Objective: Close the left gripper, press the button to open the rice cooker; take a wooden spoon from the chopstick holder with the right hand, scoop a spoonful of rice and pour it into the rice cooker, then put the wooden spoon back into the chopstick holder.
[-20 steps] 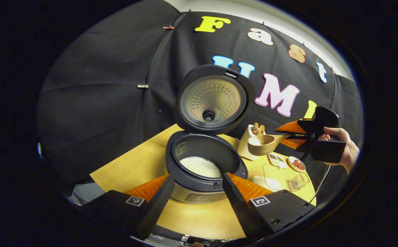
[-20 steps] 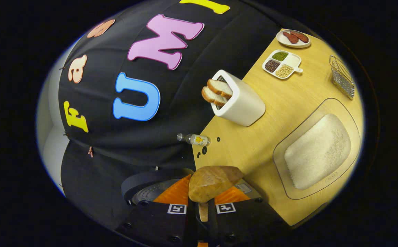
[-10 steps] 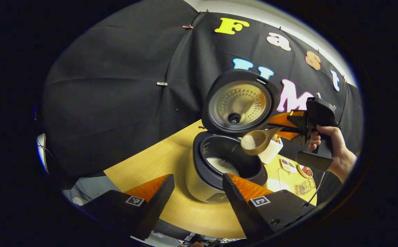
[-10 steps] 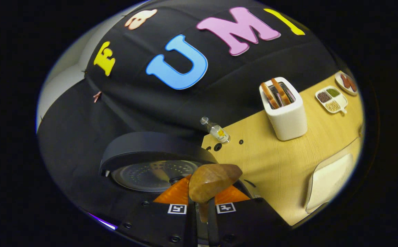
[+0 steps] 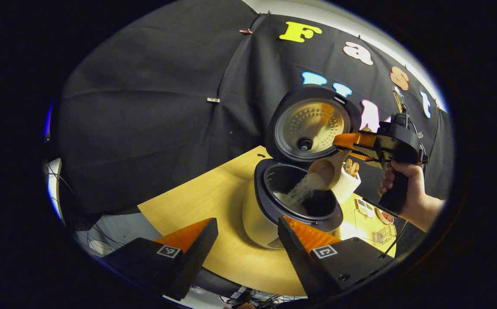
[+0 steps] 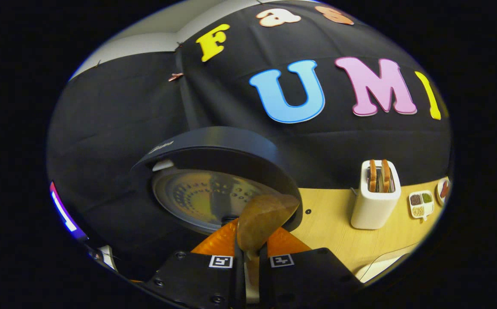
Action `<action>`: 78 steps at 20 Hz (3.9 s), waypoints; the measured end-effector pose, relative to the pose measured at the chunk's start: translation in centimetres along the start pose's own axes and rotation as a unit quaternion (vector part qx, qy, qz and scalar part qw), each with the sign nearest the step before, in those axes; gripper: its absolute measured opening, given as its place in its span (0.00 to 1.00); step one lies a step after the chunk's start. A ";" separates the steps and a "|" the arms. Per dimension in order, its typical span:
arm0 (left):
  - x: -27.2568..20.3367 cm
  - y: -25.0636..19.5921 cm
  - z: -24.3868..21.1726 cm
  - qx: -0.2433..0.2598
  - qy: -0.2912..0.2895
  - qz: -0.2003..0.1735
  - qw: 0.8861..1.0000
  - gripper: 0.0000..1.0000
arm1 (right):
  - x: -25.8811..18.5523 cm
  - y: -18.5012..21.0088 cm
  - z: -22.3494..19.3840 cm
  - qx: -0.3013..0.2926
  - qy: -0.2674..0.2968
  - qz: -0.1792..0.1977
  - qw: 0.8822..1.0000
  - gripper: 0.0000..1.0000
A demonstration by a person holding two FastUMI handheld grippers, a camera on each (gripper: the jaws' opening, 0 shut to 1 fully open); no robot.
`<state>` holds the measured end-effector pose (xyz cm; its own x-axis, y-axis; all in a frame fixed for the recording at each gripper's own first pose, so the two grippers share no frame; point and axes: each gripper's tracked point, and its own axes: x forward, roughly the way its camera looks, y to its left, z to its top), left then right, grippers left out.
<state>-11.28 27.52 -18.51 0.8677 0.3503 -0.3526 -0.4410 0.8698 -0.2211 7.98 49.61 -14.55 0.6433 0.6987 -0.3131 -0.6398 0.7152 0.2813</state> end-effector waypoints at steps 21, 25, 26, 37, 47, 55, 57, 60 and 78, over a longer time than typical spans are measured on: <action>-0.1 -0.2 0.4 0.007 -0.012 0.016 1.000 0.95 | -1.5 3.3 -4.7 -0.160 0.009 0.088 0.983 0.17; -0.2 -1.0 0.2 -0.005 -0.010 0.014 1.000 0.95 | -1.5 -0.5 -3.3 -0.016 0.036 0.033 0.999 0.17; -0.1 -1.5 0.1 -0.008 -0.009 0.010 1.000 0.95 | -1.8 -1.2 -2.8 0.017 0.038 0.023 0.999 0.17; 0.2 -10.8 1.5 0.026 -0.023 -0.064 0.997 0.95 | -10.6 -17.8 4.8 0.211 -0.040 -0.121 0.969 0.16; -0.7 -18.9 0.9 0.056 -0.024 -0.111 0.992 0.92 | -25.1 -36.9 6.1 0.245 -0.118 -0.284 0.919 0.16; -2.4 -23.4 0.5 0.091 -0.029 -0.107 0.990 0.95 | -33.3 -47.9 1.4 0.274 -0.116 -0.381 0.875 0.16; -2.9 -23.8 0.7 0.102 -0.033 -0.091 0.990 0.95 | -33.8 -49.9 0.2 0.284 -0.112 -0.392 0.868 0.16; -4.1 -24.4 0.8 0.105 -0.044 -0.072 0.991 0.95 | -33.5 -52.3 -1.7 0.289 -0.103 -0.404 0.862 0.17; -5.7 -23.6 10.6 0.073 -0.167 0.036 0.983 0.95 | -29.7 -53.8 -10.2 0.282 -0.029 -0.375 0.883 0.41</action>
<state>-3.37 8.69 -1.66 0.8733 0.4855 -0.0400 -0.4871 0.8709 -0.0648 19.03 -9.78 -29.61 0.8278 0.0130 -0.5608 0.2757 0.8613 0.4269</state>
